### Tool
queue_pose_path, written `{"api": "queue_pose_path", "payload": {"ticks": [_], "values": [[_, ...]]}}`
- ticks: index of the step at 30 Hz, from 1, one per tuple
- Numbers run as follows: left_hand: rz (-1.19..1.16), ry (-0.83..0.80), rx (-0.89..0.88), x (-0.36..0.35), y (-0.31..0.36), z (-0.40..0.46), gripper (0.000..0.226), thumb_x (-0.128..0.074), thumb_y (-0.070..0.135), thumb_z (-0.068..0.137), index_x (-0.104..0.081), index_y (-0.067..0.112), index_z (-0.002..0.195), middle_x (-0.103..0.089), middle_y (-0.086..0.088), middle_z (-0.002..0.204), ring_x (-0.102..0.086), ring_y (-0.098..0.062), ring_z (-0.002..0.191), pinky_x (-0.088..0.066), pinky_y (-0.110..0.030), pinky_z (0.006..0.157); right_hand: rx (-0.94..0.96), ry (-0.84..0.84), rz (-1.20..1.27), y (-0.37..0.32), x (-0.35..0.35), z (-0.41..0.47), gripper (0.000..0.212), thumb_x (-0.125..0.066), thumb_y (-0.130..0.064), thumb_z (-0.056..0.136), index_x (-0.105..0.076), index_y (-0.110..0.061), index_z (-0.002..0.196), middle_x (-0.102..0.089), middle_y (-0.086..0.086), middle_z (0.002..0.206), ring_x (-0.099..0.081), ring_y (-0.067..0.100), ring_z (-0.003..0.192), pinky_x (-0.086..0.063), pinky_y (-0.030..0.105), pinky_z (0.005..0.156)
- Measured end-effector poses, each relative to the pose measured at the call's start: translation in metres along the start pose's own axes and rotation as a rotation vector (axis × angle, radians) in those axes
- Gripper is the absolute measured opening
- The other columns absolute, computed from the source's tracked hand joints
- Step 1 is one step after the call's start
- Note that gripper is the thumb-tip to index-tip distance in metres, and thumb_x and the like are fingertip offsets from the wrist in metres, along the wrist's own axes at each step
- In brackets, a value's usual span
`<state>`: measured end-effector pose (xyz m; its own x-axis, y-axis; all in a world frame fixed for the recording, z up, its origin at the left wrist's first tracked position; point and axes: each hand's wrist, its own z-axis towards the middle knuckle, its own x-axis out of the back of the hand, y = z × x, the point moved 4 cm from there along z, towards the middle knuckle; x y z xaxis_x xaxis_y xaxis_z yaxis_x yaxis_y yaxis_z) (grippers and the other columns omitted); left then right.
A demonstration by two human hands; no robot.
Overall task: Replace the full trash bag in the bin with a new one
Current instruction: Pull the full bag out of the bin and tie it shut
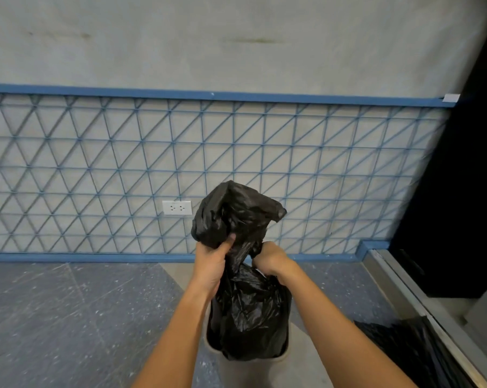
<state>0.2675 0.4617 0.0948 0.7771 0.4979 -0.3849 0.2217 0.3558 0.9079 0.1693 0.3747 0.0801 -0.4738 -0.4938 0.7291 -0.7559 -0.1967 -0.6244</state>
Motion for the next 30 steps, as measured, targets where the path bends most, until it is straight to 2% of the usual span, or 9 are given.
{"api": "queue_pose_path", "payload": {"ticks": [3, 6, 9, 13, 17, 20, 25, 28, 30], "values": [[0.305, -0.066, -0.085, -0.005, 0.004, 0.001, 0.028, -0.059, -0.01, 0.084, -0.061, 0.009, 0.104, -0.067, -0.004, 0.097, -0.066, 0.001, 0.084, -0.053, -0.02, 0.079, 0.187, 0.06, -0.313, -0.012, -0.006, -0.013, 0.035, -0.044, -0.009, 0.092, -0.05, 0.002, 0.124, -0.054, 0.024, 0.128, -0.053, 0.036, 0.117, -0.044, 0.033, 0.089], [0.82, -0.083, -0.158, -0.006, 0.006, 0.005, 0.013, -0.058, 0.005, 0.078, -0.058, 0.019, 0.081, -0.066, -0.003, 0.083, -0.064, -0.023, 0.088, -0.051, -0.036, 0.072, 0.373, 0.194, -0.42, -0.017, -0.006, -0.029, 0.027, -0.045, -0.004, 0.088, -0.056, 0.003, 0.112, -0.058, 0.026, 0.118, -0.055, 0.041, 0.107, -0.045, 0.039, 0.079], [1.236, -0.068, -0.218, -0.007, 0.014, 0.004, 0.022, -0.054, 0.011, 0.077, -0.038, 0.02, 0.064, -0.059, -0.006, 0.073, -0.059, -0.03, 0.08, -0.032, -0.03, 0.06, 0.511, 0.358, -0.48, -0.014, -0.005, -0.04, 0.022, -0.047, 0.003, 0.083, -0.058, 0.001, 0.101, -0.058, 0.023, 0.103, -0.058, 0.043, 0.091, -0.037, 0.037, 0.064], [1.544, -0.168, -0.371, -0.017, 0.025, -0.001, 0.009, -0.049, 0.016, 0.082, -0.056, 0.013, 0.086, -0.064, -0.008, 0.095, -0.053, -0.026, 0.096, -0.031, -0.029, 0.077, 0.703, 0.736, -0.539, -0.003, -0.011, -0.045, 0.03, -0.058, 0.005, 0.06, -0.062, -0.008, 0.086, -0.061, 0.009, 0.073, -0.059, 0.028, 0.062, -0.043, 0.032, 0.058], [1.726, -0.187, -0.482, -0.018, 0.028, -0.004, 0.019, -0.049, 0.024, 0.083, -0.057, 0.017, 0.099, -0.065, 0.0, 0.096, -0.05, -0.023, 0.103, -0.033, -0.03, 0.083, 0.85, 1.115, -0.372, 0.007, -0.01, -0.053, 0.033, -0.04, 0.002, 0.072, -0.043, -0.01, 0.102, -0.046, 0.006, 0.087, -0.04, 0.023, 0.073, -0.035, 0.034, 0.066], [1.819, -0.232, -0.536, -0.021, 0.026, -0.01, 0.031, -0.05, 0.031, 0.084, -0.054, 0.017, 0.112, -0.061, 0.0, 0.105, -0.047, -0.023, 0.109, -0.036, -0.031, 0.084, 0.843, 1.276, -0.321, 0.009, -0.005, -0.056, 0.061, -0.045, 0.005, 0.072, -0.033, -0.02, 0.126, -0.039, 0.009, 0.109, -0.044, 0.03, 0.096, -0.039, 0.044, 0.083], [1.645, -0.299, -0.591, -0.02, 0.025, -0.015, 0.053, -0.052, 0.028, 0.082, -0.04, 0.024, 0.133, -0.045, 0.003, 0.119, -0.038, -0.017, 0.113, -0.039, -0.027, 0.091, 0.75, 1.238, -0.472, 0.007, -0.002, -0.05, 0.049, -0.052, -0.011, 0.085, -0.043, -0.026, 0.131, -0.038, 0.007, 0.13, -0.037, 0.037, 0.124, -0.037, 0.053, 0.096], [1.069, -0.319, -0.345, -0.006, 0.02, -0.02, 0.067, -0.065, 0.04, 0.078, -0.034, 0.037, 0.137, -0.03, 0.012, 0.126, -0.028, -0.006, 0.12, -0.029, -0.021, 0.104, 0.749, 1.224, -0.447, 0.014, -0.004, -0.049, 0.042, -0.049, -0.011, 0.085, -0.044, -0.015, 0.127, -0.04, 0.005, 0.132, -0.035, 0.032, 0.13, -0.035, 0.052, 0.098], [0.563, -0.041, -0.104, 0.013, 0.011, -0.019, 0.082, -0.07, 0.058, 0.069, -0.032, 0.036, 0.138, -0.029, 0.01, 0.138, -0.029, -0.007, 0.128, -0.029, -0.025, 0.107, 0.763, 1.225, -0.434, 0.017, -0.005, -0.048, 0.052, -0.059, -0.003, 0.079, -0.043, -0.014, 0.127, -0.04, 0.004, 0.133, -0.035, 0.031, 0.131, -0.034, 0.053, 0.101]]}}
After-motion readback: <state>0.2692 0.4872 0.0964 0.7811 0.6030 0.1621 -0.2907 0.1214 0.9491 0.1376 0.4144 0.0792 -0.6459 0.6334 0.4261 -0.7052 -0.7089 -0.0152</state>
